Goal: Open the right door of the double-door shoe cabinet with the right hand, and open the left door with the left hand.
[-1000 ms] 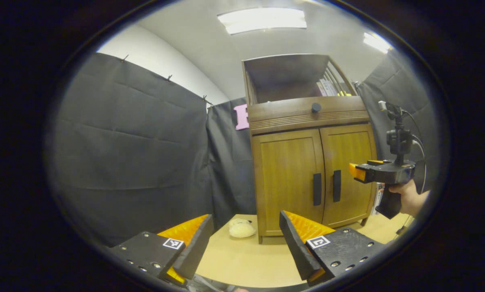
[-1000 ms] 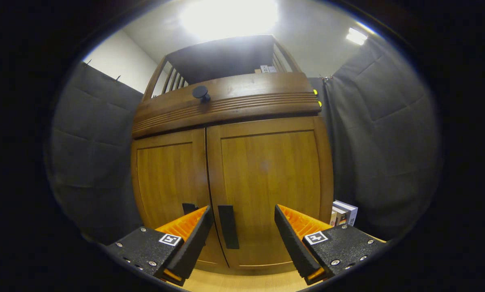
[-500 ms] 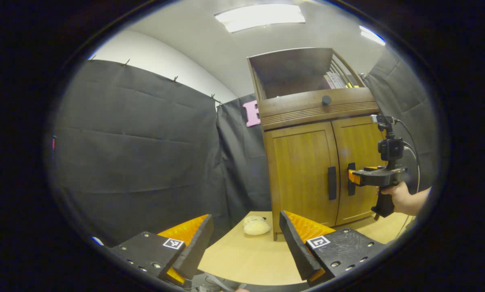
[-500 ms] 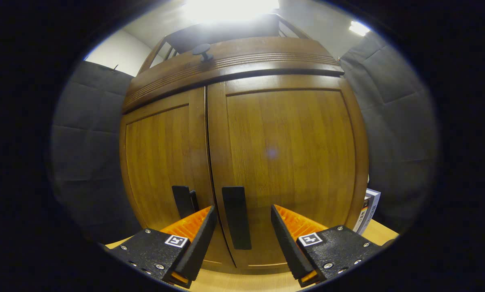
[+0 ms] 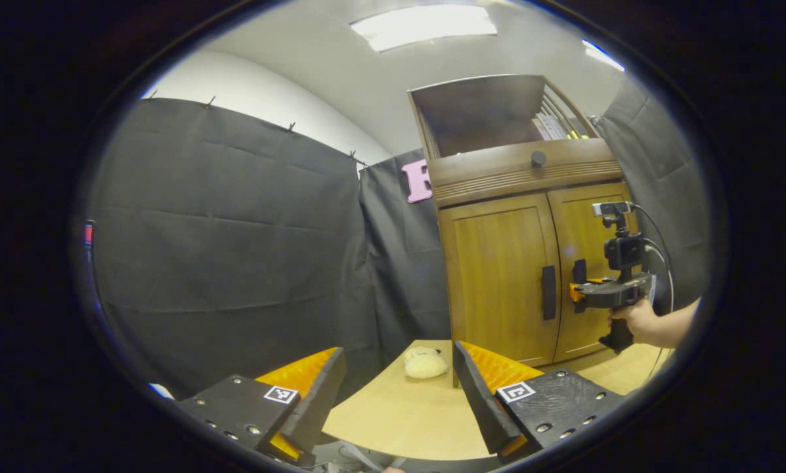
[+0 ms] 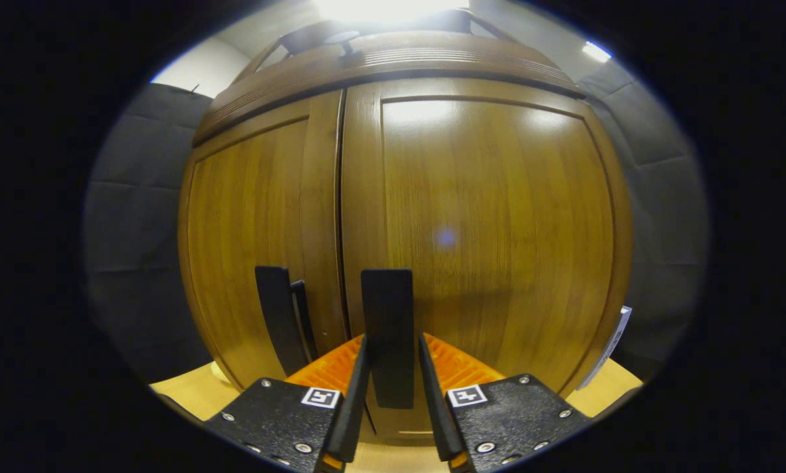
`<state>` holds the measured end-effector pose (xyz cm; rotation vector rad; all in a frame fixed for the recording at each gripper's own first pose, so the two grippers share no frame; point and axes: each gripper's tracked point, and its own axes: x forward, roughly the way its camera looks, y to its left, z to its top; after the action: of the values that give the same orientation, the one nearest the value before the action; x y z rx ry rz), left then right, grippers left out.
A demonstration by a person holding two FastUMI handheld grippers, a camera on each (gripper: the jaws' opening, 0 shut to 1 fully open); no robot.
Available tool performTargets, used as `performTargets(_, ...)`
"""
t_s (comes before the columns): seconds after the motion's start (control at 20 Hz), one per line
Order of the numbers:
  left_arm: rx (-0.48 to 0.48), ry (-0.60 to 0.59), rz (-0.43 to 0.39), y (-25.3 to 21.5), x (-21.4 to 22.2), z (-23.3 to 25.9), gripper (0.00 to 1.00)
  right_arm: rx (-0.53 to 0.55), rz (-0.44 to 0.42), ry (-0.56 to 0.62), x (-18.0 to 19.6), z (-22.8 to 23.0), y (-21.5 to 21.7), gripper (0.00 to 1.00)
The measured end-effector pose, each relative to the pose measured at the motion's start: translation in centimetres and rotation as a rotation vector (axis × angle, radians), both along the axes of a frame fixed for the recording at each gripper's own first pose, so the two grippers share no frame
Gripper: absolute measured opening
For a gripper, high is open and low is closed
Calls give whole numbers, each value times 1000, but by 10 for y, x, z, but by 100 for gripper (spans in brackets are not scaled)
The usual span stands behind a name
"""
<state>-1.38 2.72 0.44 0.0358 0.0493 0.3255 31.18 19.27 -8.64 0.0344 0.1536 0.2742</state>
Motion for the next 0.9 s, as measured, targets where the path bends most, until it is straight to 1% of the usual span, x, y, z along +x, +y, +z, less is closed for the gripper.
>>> performTargets(0.05,-6,-4,1,0,0,0,99,8,-2,-4,0,2,0,35)
performTargets(0.1,-16,-11,0,0,1,0,99,5,1,5,-2,1,0,34)
performTargets(0.15,-27,-19,-4,-1,2,-2,99,4,3,10,-1,0,0,29)
performTargets(0.25,-38,-27,-14,-2,2,-2,99,11,16,24,-6,1,0,22)
performTargets(0.4,-27,-36,-33,-3,3,-1,99,20,35,22,-18,3,-3,23)
performTargets(0.65,-35,-60,-77,-1,8,3,99,28,55,19,-41,4,-10,23)
performTargets(0.7,-35,-61,-85,-1,9,4,94,30,57,20,-46,4,-12,23)
performTargets(0.9,-29,-68,-116,-6,11,3,94,43,58,14,-65,7,-21,22)
